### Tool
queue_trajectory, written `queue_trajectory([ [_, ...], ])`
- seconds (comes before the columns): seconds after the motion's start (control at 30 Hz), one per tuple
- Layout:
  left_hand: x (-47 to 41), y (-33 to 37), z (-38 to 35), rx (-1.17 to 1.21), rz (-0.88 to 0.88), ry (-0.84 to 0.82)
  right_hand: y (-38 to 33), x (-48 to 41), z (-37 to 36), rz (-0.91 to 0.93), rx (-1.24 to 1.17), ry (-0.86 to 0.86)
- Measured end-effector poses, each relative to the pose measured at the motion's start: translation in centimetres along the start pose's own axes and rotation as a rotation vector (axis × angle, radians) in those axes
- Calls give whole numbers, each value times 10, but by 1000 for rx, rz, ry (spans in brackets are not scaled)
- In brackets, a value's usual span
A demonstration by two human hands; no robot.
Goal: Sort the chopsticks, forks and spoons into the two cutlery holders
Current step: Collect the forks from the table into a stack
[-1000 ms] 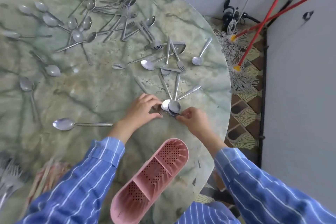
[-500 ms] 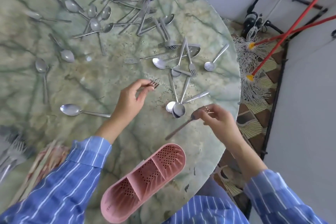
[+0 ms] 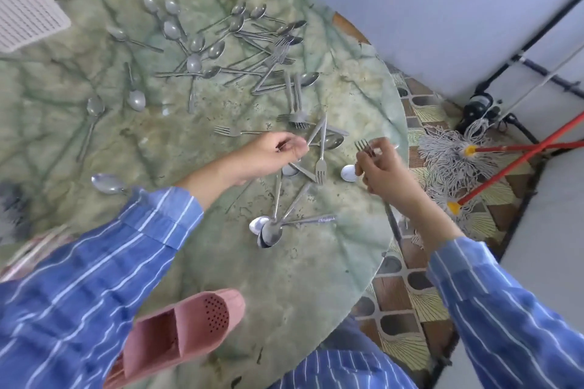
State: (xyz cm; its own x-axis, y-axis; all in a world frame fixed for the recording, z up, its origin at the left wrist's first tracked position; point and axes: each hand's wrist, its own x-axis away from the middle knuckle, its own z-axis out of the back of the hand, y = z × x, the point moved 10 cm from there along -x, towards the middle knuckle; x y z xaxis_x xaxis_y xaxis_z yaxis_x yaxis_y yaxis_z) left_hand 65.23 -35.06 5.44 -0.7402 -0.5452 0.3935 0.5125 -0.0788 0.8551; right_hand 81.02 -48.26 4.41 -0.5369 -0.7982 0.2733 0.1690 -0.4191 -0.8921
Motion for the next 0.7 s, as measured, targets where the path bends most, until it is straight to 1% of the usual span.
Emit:
queue_trajectory([
  [0.07,-19,-7,-21,-3,123,11,3,-18,4,-1,113,-81],
  [0.17,-36,-29,-57,58,339,-2,6,-40,9,27,193,-180],
  [0.23,-46,-47,-70,5,419,74,12,-52,12,35,237,-230],
  [0.27,-48,-52,-72,-57,443,130,14,-56,14,38,249,-251],
  [0.3,-49,-57,-73,-142,460,196,16,-59,15,42,252,-270],
  [0.37,-44,-53,-70,-274,419,372,18,-65,18,49,251,-309],
  [0.43,-35,-54,-76,-247,392,495,22,-72,22,45,261,-334],
  [0.57,-27,-63,-83,-185,439,641,24,-90,29,47,232,-337],
  [0.7,-26,-71,-90,-121,482,700,20,-107,30,56,221,-365],
])
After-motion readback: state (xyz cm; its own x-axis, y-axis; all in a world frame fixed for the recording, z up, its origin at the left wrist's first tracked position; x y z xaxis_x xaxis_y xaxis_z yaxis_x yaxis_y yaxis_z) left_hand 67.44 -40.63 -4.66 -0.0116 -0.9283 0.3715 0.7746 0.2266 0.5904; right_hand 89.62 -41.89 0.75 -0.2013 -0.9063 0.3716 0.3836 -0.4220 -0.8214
